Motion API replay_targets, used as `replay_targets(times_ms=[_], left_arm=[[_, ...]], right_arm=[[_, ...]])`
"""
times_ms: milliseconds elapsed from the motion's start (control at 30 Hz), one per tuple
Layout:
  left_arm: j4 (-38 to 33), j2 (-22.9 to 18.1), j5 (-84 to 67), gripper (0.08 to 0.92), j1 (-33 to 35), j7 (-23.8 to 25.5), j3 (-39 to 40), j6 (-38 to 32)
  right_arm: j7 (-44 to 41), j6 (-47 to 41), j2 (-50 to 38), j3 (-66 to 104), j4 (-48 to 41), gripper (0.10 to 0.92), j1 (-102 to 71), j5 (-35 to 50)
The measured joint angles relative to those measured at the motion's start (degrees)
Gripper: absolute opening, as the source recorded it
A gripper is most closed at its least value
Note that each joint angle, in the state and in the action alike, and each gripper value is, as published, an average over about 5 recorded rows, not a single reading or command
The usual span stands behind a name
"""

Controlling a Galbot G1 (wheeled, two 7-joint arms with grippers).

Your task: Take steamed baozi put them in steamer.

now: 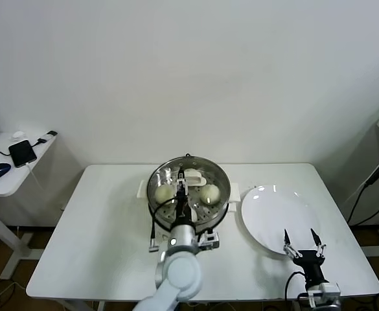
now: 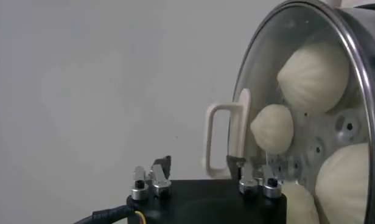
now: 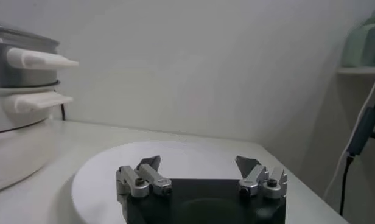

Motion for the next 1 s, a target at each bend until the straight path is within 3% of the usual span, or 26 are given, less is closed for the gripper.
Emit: replay_targets(times_ms=[233, 433, 700, 1000], left_arm=[[-7.05, 4.02, -13.22, 0.805, 3.2, -5.69, -3.48, 0.02], [-10.53, 6.57, -34.89, 0.822, 7.38, -14.36, -12.92, -2.73], [-9.62, 10.45, -65.39, 0.823, 14.83, -20.53, -26.94, -21.34], [-0.76, 11.86, -88.29, 0.823, 18.37, -21.78, -31.93, -40.38]], right_arm=[[0.36, 0.26, 0.01, -0.35, 0.77, 0.823, -0.73, 1.2], [0.21, 1.24, -0.13, -0.21, 1.64, 0.823, -1.42, 2.73], [-0.16, 2.46, -0.11, -0.56, 1.54, 0.823, -1.38, 4.64], [-0.46, 2.35, -0.33, -1.12, 0.5, 0.823, -0.87, 6.18]])
